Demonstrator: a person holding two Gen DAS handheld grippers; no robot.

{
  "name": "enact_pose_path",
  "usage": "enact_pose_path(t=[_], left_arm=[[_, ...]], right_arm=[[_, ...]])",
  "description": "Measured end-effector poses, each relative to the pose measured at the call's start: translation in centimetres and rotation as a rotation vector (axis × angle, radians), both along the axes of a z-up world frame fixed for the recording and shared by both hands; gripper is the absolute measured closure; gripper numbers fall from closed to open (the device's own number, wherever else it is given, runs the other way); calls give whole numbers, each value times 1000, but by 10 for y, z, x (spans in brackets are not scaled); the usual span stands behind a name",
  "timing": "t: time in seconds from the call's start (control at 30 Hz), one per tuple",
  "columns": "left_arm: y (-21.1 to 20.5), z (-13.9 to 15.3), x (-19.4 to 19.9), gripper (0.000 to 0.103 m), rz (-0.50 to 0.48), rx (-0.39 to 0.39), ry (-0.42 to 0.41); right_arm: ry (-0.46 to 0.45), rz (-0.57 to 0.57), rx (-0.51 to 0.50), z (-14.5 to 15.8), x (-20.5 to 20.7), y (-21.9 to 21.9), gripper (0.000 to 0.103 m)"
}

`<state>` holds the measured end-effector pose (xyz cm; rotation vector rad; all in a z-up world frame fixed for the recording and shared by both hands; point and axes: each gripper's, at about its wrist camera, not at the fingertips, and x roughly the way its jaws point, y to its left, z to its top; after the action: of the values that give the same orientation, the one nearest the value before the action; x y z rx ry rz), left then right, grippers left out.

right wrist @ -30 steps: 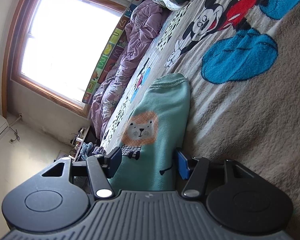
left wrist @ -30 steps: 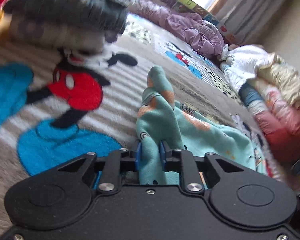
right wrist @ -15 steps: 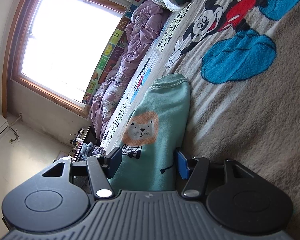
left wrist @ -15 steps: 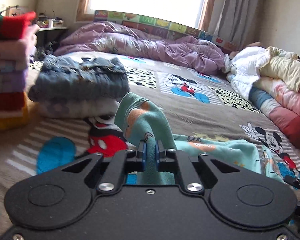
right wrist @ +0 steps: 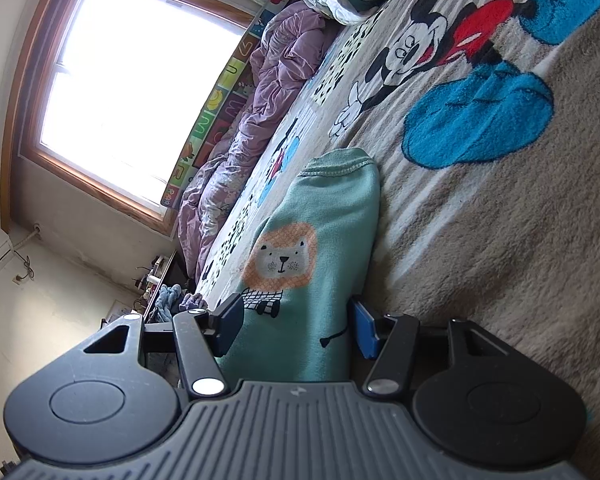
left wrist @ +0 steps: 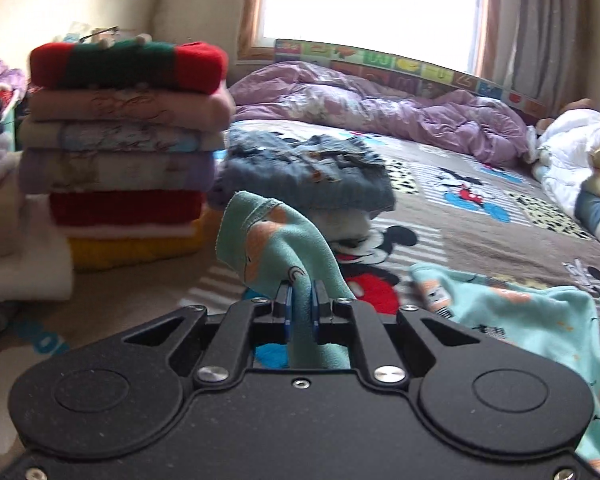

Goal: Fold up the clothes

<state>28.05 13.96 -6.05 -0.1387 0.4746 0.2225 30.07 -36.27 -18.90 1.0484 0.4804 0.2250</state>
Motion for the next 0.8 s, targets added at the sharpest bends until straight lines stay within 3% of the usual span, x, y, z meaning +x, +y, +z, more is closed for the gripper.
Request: enact_pose_path(t=[0.23,0.4,0.53,0.67,0.8], left_arm=[[14,-21,-7,96,101,29,80],[25,-35,-1,90,191,19,148],[33,-37,-7,90,252,31,153],[25,-32,-15,90,190,30,111],[-3,-33,-13,87,-27,8,93]], right_arm=[[3,-3,-20,1,1,3,45],[4,-4,-29,2,2,4,45],[5,-4,-34,2,2,4,45],[7,-4,-38,2,3,4,45],[8,-6,-44,2,3,4,45]])
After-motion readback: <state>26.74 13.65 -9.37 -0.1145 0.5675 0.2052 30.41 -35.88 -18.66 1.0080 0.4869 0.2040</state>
